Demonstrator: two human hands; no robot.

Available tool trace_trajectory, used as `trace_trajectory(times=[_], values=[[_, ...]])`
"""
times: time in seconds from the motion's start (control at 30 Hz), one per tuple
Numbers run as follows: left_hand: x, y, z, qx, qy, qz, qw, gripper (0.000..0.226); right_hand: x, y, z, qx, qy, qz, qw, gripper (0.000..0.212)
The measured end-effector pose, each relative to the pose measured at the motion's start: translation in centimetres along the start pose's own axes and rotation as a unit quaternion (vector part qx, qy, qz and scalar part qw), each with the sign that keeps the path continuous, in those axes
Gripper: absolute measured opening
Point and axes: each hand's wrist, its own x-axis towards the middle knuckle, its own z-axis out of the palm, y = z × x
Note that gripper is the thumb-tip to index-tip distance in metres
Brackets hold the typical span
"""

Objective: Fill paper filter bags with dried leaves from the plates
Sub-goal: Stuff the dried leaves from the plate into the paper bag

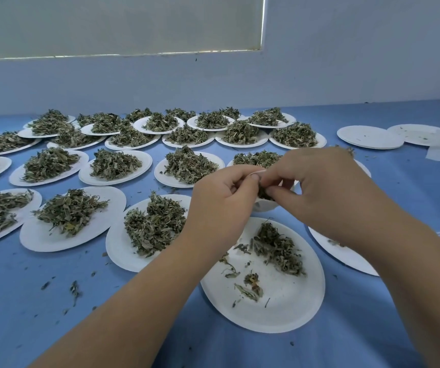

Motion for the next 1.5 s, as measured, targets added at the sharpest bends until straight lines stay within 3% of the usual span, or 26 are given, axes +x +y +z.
trace_trajectory(times=[0.1, 0.3, 0.43, 0.57, 0.7, 0.93, 1.1, 1.3, 1.5], values=[[0.0, 0.0, -0.1, 0.012, 0.002, -0.001, 1.000, 0.031, -0.2, 0.0, 0.0, -0.007, 0.001, -0.031, 0.999, 0.017], [0.4, 0.1, -0.3, 0.003, 0.033, -0.033, 0.999, 0.025, -0.5, 1.4, -1.6, 0.133, 0.033, -0.011, 0.991, 0.007], [0.5, 0.0, -0.3, 0.009, 0.035, -0.034, 0.999, 0.024, -0.5, 1.8, -2.2, 0.136, -0.025, 0.008, 0.990, 0.028], [0.2, 0.1, -0.2, 0.013, 0.034, -0.024, 0.999, 0.027, -0.3, 2.0, -1.7, 0.130, -0.019, 0.027, 0.991, 0.009], [0.1, 0.0, -0.1, 0.017, 0.031, -0.015, 0.999, 0.027, -0.4, 2.0, -1.9, 0.150, 0.004, 0.058, 0.987, 0.006], [-0.1, 0.3, 0.2, 0.002, 0.017, -0.005, 1.000, 0.024, 0.2, 1.2, 0.1, 0.099, 0.043, 0.111, 0.988, 0.033], [-0.2, 0.4, 0.3, -0.015, 0.002, -0.002, 1.000, 0.023, 0.7, 2.0, 0.6, 0.170, 0.007, 0.201, 0.965, 0.029], [-0.3, 0.3, 0.8, 0.022, -0.018, 0.001, 1.000, 0.025, 1.3, 2.0, 1.9, 0.139, -0.059, 0.220, 0.964, 0.016], [-0.1, 0.0, 0.2, 0.006, -0.008, 0.019, 1.000, 0.028, 0.7, 2.7, 0.0, 0.293, -0.083, 0.241, 0.921, 0.022]])
